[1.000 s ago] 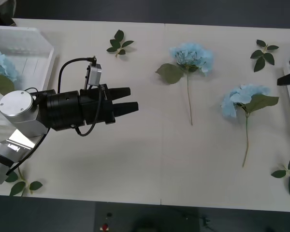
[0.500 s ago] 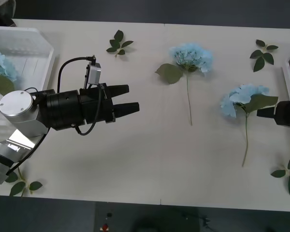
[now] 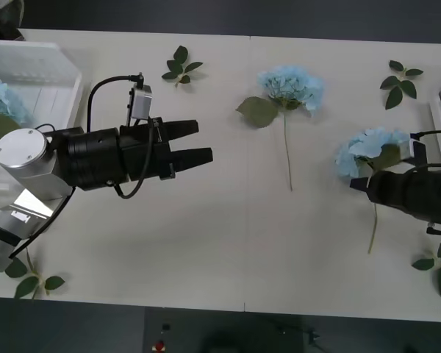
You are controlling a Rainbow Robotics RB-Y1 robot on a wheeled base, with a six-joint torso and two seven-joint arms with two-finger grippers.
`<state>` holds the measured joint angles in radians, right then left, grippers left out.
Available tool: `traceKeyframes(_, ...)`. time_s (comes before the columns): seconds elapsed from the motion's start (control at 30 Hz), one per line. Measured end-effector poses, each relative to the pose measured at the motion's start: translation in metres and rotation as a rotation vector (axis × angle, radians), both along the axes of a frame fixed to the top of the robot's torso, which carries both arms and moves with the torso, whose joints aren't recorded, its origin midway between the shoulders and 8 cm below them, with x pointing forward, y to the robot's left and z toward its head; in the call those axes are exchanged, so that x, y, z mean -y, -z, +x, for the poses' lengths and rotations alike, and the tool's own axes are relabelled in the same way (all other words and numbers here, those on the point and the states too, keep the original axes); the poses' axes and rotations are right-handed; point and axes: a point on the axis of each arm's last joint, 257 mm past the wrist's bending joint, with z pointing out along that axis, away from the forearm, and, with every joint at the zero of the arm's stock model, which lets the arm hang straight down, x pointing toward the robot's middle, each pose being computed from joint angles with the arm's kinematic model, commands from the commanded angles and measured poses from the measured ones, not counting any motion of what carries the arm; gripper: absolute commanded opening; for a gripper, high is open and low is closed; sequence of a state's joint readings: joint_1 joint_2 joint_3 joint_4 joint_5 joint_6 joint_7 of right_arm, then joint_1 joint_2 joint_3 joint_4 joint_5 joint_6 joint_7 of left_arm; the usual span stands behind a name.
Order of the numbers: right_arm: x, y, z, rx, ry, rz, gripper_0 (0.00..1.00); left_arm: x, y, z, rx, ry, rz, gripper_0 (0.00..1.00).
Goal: Put the red flowers into the right box and the blue flowers into the left box
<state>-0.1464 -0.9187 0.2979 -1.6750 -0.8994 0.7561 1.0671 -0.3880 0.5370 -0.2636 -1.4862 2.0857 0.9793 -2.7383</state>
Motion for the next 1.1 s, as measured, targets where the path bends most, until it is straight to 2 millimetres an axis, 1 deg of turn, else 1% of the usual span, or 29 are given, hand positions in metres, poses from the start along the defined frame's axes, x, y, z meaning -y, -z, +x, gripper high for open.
traceKeyframes(0.1,-0.001,0.003,0.010,0.011,-0.005,-0.044,1.00,-0.007,-0.009,-0.003,0.018,0.018,-0.006,1.00)
traceKeyframes(0.23,0.008,0.007,0.029,0.053,-0.004,-0.162,1.00,-0.020,-0.023,-0.007,0.045,0.044,-0.013,1.00)
traceKeyframes(0.33,0.007,0.012,0.037,0.065,0.016,-0.174,1.00,-0.028,-0.029,-0.012,0.063,0.066,-0.010,1.00)
traceKeyframes(0.37,0.006,0.015,0.038,0.062,0.022,-0.166,0.70,-0.031,-0.030,-0.013,0.067,0.072,-0.008,1.00)
traceKeyframes(0.4,0.004,0.018,0.039,0.059,0.026,-0.160,0.34,-0.033,-0.031,-0.015,0.068,0.078,-0.008,1.00)
traceKeyframes(0.43,0.003,0.021,0.040,0.059,0.022,-0.162,0.09,-0.035,-0.030,-0.015,0.065,0.080,-0.007,1.00)
traceKeyframes(0.47,0.003,0.024,0.041,0.057,0.019,-0.166,0.00,-0.038,-0.027,-0.014,0.057,0.080,-0.007,1.00)
traceKeyframes(0.6,0.003,0.029,0.041,0.049,0.012,-0.178,0.00,-0.042,-0.019,-0.010,0.032,0.069,-0.006,1.00)
traceKeyframes(0.9,0.003,0.027,0.043,0.051,0.018,-0.167,0.00,-0.042,-0.019,-0.010,0.031,0.068,-0.006,1.00)
traceKeyframes(1.0,-0.006,0.028,0.039,0.027,0.031,-0.099,0.00,-0.042,-0.019,-0.010,0.031,0.068,-0.006,1.00)
traceKeyframes(1.03,-0.011,0.026,0.039,0.018,0.040,-0.059,0.00,-0.042,-0.019,-0.010,0.031,0.068,-0.006,1.00)
traceKeyframes(1.1,-0.022,0.016,0.041,0.014,0.054,0.018,0.00,-0.042,-0.019,-0.010,0.032,0.068,-0.006,1.00)
